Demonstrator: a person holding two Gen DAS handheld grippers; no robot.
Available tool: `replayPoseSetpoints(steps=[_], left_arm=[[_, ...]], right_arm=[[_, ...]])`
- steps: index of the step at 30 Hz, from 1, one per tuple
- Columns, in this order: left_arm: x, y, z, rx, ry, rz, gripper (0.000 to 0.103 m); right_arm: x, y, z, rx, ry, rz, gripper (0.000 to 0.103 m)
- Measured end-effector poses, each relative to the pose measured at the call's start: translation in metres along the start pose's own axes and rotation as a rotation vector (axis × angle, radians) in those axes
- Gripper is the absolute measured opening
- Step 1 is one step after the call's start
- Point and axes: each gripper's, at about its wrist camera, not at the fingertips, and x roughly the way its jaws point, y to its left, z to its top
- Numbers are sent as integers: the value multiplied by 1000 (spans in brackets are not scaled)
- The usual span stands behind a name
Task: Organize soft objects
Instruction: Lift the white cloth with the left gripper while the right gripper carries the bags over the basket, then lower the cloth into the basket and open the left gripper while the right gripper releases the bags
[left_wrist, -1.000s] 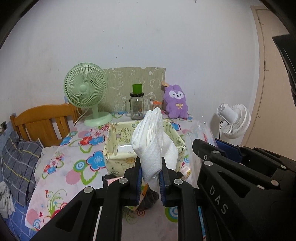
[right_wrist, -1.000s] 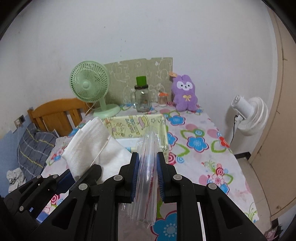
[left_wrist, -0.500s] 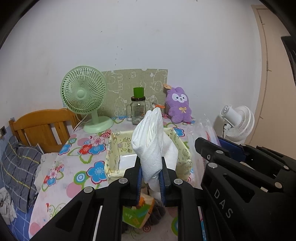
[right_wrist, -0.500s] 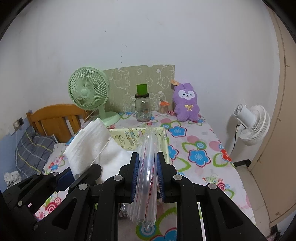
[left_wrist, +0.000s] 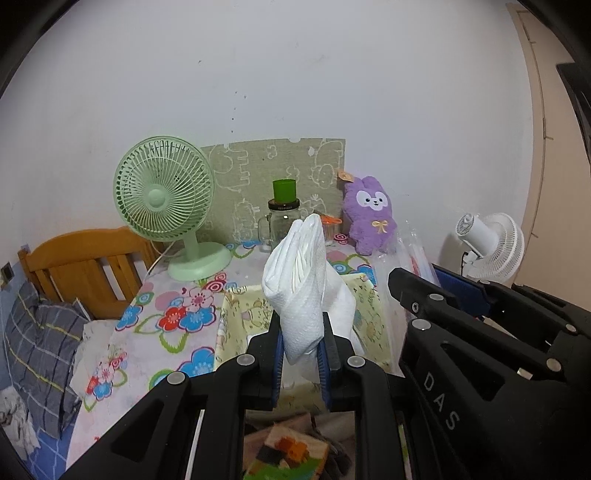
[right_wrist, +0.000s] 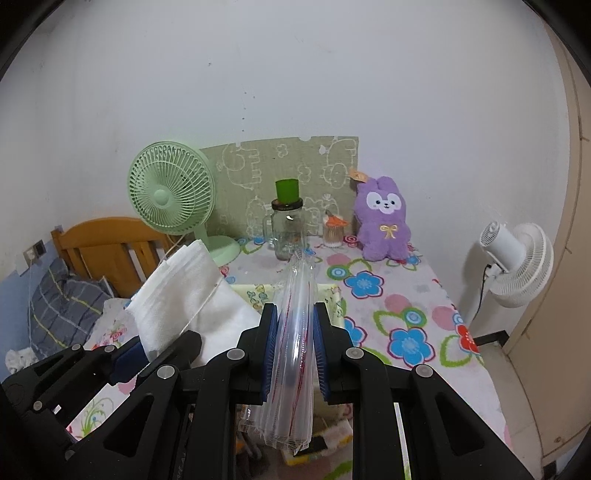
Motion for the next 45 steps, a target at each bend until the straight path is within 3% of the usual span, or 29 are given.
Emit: replayPoseSetpoints(steps=[15, 25, 32, 37, 40, 42, 45], left_arm=[[66, 18, 3, -48, 101, -3, 15], [116, 29, -6, -75, 216, -23, 17], [135, 33, -12, -99, 256, 0, 36], [138, 33, -12, -100, 262, -4, 56], [137, 32, -12, -100, 265, -17, 70], [138, 33, -12, -107, 271, -28, 75], [136, 33, -11, -118, 278, -42, 81]], right_arm=[[67, -1, 6, 12, 74, 19, 22], [116, -2, -1, 3, 145, 15, 22], [141, -1, -5, 2, 186, 10, 24], [147, -2, -7, 8, 199, 24, 31], [146, -2, -7, 6, 204, 20, 51], [145, -2, -5, -3, 201, 19, 76], [139, -3, -3, -2, 189, 17, 77]])
